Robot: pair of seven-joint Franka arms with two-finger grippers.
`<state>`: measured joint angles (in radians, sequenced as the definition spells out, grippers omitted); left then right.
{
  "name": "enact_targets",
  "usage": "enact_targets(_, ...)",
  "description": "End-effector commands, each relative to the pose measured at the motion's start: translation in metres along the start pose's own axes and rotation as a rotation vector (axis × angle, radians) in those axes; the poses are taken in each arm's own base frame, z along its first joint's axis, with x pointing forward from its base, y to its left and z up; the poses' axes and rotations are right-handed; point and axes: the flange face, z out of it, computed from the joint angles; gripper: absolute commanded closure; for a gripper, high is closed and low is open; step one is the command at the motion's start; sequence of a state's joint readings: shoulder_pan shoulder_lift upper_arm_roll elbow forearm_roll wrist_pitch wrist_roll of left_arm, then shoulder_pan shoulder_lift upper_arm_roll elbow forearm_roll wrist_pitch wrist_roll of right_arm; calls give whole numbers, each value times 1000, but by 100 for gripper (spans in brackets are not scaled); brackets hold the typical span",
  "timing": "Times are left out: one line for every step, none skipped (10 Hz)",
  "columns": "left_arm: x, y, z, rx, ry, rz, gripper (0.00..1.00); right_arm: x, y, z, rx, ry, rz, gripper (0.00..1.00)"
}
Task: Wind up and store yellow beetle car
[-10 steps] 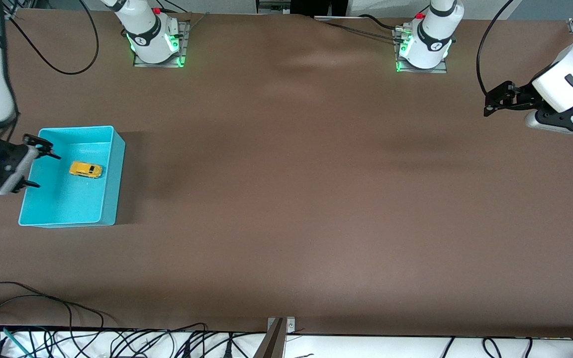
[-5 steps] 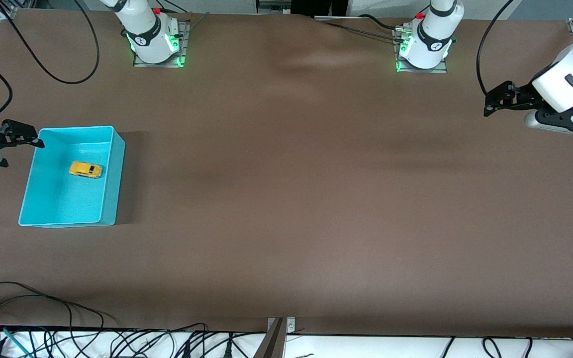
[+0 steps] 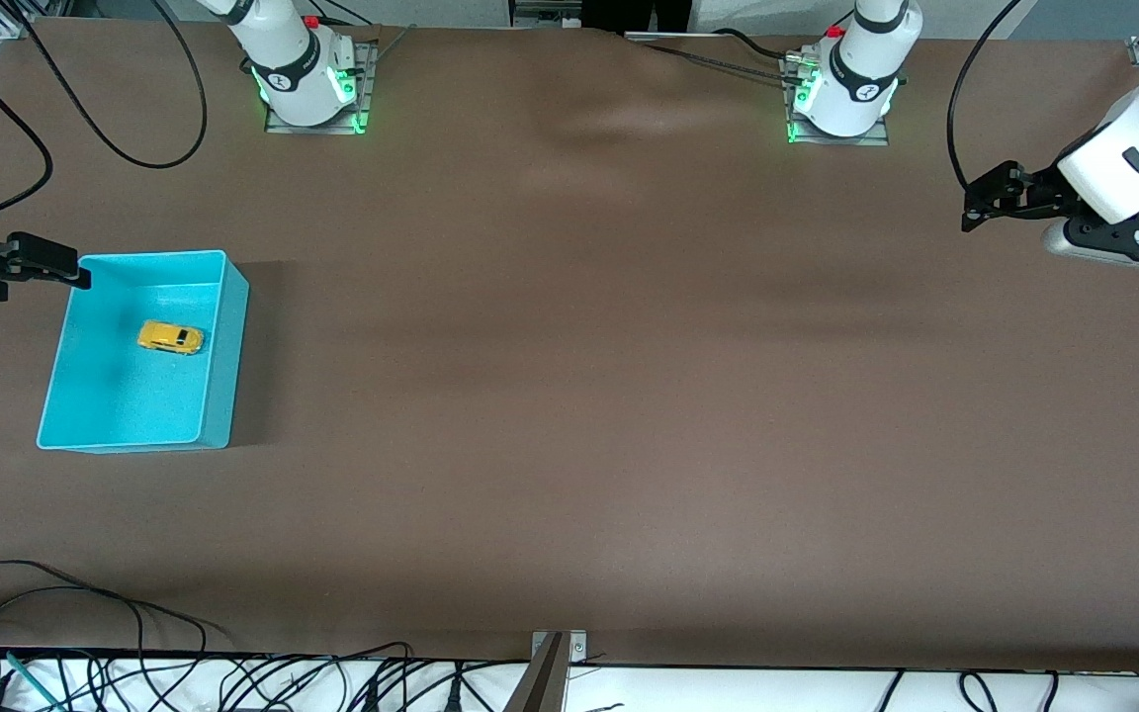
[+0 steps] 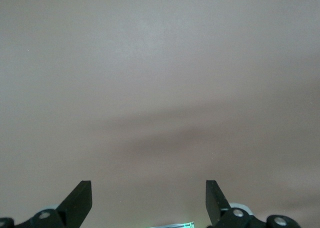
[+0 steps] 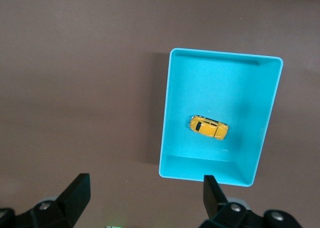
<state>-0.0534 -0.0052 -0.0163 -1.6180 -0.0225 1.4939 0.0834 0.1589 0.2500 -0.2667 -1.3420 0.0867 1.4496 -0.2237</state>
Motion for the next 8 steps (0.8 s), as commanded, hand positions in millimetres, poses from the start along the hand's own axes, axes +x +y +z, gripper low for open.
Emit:
enact_targets(1,0,-5,-27,0,-3,0,-3,-19,-7,-24,-19,74,0)
enact_targets(1,0,-5,-27,0,-3,0,-2,-24,-6,-20,-21,73,0)
enact_targets(1,1,-5,-27,0,-2,0,-7,-13,-10,-12,-16,87,0)
enact_targets(2,1,-5,-27,2,-6,0,-11,-14,-15,-37,-12,77,0)
enact_targets(2,2,-5,-24,1,-8,0,-17,-15,-14,-47,-10,82,0)
enact_targets(2,4,-5,-23,1,-6,0,-23,-16,-15,-49,0,80,0)
enact_targets(2,4,-5,-20,1,-5,0,-30,-18,-15,-51,19,79,0)
enact_targets(2,5,-5,-20,1,-4,0,-41,-18,-13,-54,40,82,0)
